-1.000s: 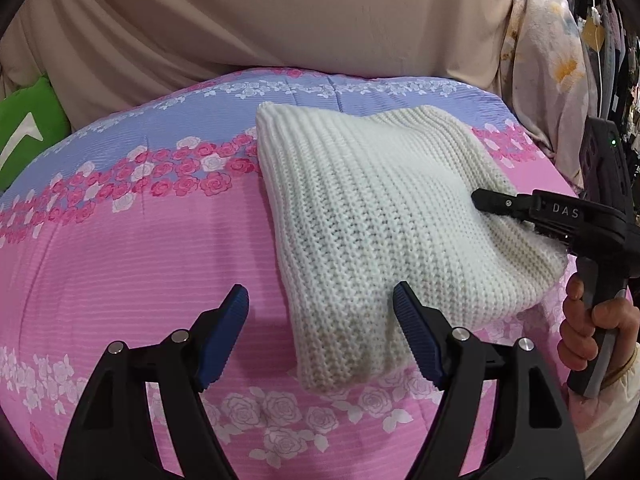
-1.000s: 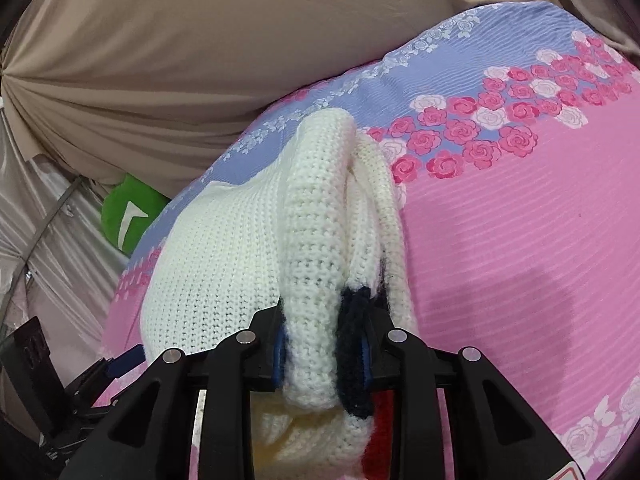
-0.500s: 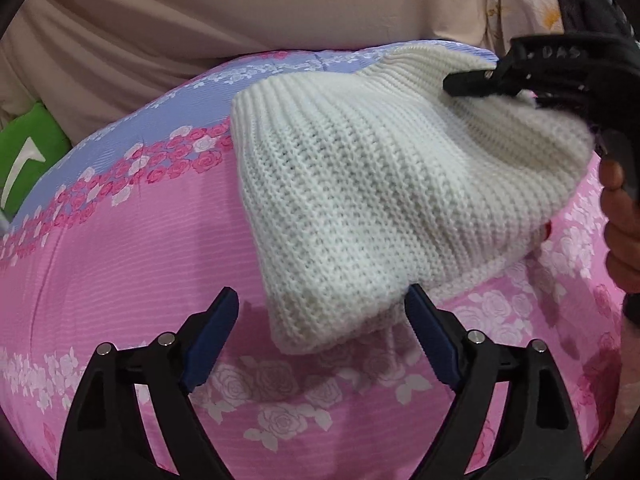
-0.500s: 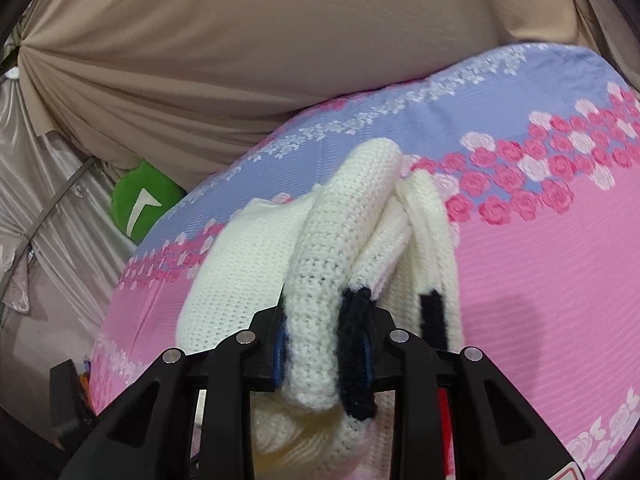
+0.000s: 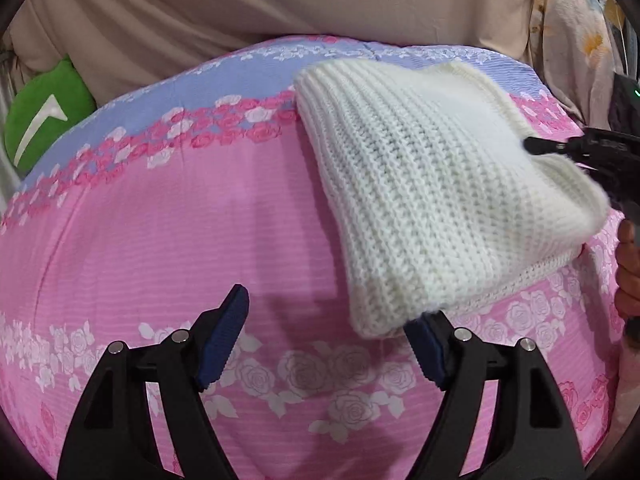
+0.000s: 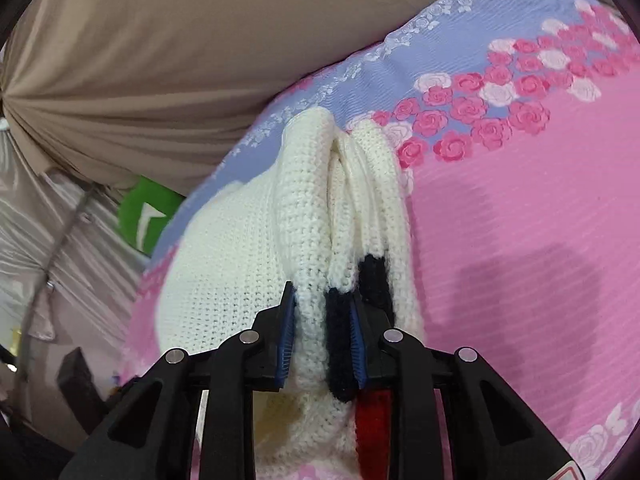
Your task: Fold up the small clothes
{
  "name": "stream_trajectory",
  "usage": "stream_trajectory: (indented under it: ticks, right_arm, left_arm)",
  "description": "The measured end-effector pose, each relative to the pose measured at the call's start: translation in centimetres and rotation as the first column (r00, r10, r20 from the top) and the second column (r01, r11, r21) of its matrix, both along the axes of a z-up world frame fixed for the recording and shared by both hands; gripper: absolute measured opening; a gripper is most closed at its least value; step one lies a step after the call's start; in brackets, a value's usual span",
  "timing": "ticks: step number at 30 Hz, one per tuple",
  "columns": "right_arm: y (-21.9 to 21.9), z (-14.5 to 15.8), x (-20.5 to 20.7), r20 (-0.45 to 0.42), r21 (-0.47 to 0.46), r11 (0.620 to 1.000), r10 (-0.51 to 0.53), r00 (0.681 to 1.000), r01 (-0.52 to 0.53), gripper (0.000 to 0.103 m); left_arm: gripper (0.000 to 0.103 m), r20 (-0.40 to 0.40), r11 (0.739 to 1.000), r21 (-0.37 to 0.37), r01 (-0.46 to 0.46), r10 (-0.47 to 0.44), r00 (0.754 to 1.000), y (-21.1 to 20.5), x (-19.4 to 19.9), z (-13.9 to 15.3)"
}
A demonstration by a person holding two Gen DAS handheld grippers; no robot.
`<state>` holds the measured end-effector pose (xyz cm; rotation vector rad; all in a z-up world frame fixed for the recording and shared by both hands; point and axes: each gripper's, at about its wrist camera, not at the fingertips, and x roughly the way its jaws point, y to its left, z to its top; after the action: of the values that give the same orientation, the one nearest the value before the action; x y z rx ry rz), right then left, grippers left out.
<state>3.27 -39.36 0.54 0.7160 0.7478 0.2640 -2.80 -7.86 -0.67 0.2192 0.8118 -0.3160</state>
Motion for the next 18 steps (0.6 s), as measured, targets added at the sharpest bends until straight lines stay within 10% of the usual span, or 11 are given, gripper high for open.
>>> stream_trajectory:
  ticks: [6, 9, 14, 17, 18]
  right_arm:
    - [0.9, 3.0, -4.8, 0.1, -0.083, 0.996, -0.018, 0.995, 0.026, 0.033]
    - [2.3, 3.6, -6.8, 0.127, -0.125, 0.992, 0.012, 0.992, 0.005, 0.059]
    - [5.7, 3.2, -7.1, 0.124, -0.228, 0.973, 0.073, 0.99, -0.044, 0.059]
    - [6.8, 2.8, -5.9, 0.099, -0.297, 0.952, 0.107, 0.989, -0.073, 0.01]
    - [6.4, 2.5, -5.9, 0.089, -0.293, 0.954, 0.088, 0.992, -0.058, 0.01]
  left_arm:
    - [0.074, -0.005, 1.0, -0.003, -0.004, 0.004, 1.0, 0.1, 0.1, 0.0]
    - [0.075, -0.017, 1.0, -0.006, -0.012, 0.011, 1.0, 0.2, 0.2, -0.3]
    - [0.075, -0.017, 1.0, 0.001, -0.015, 0.015, 1.0, 0.0, 0.3, -0.5]
    - [0.077, -0.015, 1.0, 0.003, -0.022, 0.022, 1.0, 0.2, 0.4, -0.5]
    - [0.078, -0.015, 1.0, 0.002, -0.024, 0.024, 1.0, 0.4, 0.5, -0.6]
